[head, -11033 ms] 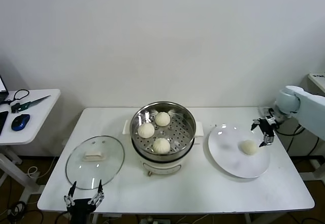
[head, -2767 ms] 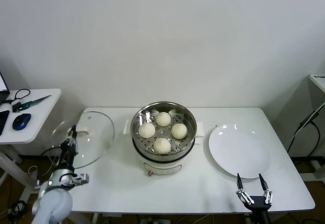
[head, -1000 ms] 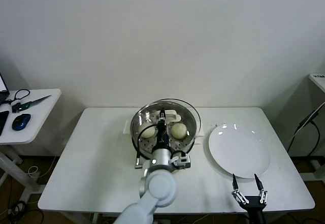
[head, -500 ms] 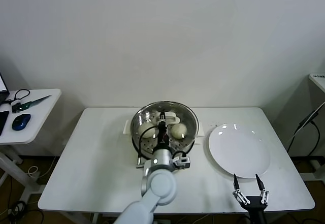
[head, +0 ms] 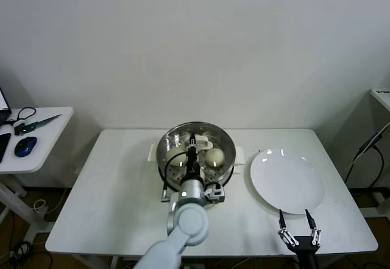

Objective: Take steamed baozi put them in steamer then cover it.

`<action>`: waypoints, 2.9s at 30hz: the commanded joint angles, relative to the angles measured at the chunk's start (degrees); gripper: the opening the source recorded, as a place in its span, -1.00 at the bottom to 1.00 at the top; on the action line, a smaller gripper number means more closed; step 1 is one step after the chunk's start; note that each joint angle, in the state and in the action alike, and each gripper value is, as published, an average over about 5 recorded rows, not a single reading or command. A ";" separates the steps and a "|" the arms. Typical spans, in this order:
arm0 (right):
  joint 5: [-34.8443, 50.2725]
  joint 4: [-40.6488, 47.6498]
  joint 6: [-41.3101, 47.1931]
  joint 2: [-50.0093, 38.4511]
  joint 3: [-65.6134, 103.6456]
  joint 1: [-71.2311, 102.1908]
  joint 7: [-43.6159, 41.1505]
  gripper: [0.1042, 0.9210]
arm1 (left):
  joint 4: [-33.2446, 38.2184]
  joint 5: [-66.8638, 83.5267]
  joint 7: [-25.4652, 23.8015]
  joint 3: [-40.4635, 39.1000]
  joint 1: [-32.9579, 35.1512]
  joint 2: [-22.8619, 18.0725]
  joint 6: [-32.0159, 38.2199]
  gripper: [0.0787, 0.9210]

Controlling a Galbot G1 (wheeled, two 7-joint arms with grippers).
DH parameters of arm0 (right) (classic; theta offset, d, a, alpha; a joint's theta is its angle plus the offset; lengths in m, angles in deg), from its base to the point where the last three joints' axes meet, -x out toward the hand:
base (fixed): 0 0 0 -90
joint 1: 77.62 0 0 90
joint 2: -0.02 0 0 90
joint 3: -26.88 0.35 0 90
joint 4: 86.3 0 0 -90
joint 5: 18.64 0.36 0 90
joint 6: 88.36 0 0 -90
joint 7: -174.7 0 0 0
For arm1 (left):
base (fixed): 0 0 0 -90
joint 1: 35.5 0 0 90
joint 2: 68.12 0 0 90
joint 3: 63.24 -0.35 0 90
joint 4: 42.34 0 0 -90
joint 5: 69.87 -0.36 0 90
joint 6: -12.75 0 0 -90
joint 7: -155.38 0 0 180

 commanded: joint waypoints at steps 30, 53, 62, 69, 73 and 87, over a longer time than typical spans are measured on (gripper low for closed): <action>0.86 -1.47 7.95 -0.71 -1.09 0.90 1.46 0.76 | 7.20 11.21 -0.92 -2.21 -1.14 5.21 -1.92 0.20; -2.52 -4.35 4.18 -1.69 -2.86 -0.02 1.67 0.76 | 25.87 54.82 15.30 21.40 18.50 11.82 11.07 0.77; -3.10 -1.68 4.31 -1.93 -3.39 -1.78 2.41 0.76 | 21.53 100.48 19.45 52.68 32.59 10.81 31.46 0.77; -3.05 -1.07 4.93 -1.88 -3.87 -2.02 3.42 0.76 | 15.38 110.62 21.32 52.83 39.15 10.99 44.48 0.77; -3.00 -1.25 4.92 -1.80 -4.09 -1.82 3.55 0.76 | 10.42 107.51 21.15 48.70 39.42 8.79 47.12 0.77; -3.04 -1.52 4.60 -1.41 -4.18 -1.33 3.77 0.76 | 5.96 104.33 18.77 45.60 38.83 7.70 48.84 0.77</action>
